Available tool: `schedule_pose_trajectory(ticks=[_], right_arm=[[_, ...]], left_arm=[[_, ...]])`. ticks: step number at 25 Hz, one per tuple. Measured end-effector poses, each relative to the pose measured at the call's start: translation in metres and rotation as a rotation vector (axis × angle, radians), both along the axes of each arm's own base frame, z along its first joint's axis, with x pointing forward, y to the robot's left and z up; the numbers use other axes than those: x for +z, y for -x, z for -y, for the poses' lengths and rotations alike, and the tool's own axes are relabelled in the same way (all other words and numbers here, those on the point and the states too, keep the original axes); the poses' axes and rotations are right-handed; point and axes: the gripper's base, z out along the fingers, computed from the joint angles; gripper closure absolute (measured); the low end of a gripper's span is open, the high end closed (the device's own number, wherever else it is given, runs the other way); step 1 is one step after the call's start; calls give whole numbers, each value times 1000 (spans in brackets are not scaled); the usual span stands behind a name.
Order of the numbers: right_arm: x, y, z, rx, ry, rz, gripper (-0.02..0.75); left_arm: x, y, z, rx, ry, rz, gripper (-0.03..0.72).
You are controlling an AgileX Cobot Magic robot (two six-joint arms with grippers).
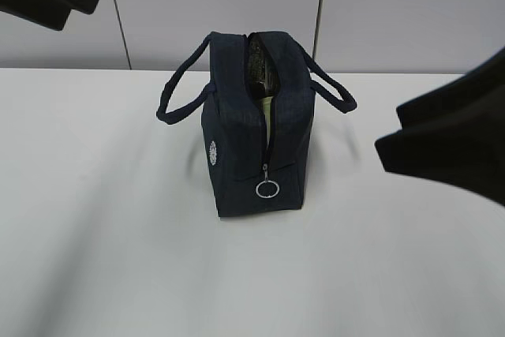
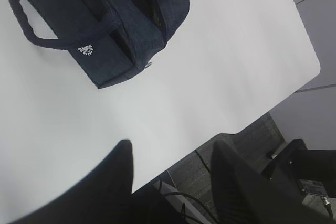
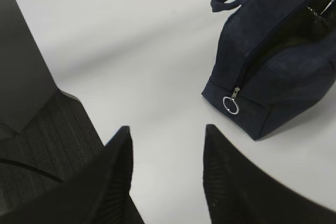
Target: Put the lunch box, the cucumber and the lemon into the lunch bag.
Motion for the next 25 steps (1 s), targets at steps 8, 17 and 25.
schedule_pose_trajectory(ticks=[8, 17, 25], right_arm=[[-73, -3, 5, -43, 119, -111, 408], [-98, -18, 25, -251, 480, -460, 408], [-74, -25, 41, -530, 401, -269, 408]], left_arm=[[0, 0, 0, 4, 2, -4, 358], [0, 0, 0, 4, 2, -4, 358], [0, 0, 0, 4, 2, -4, 358]])
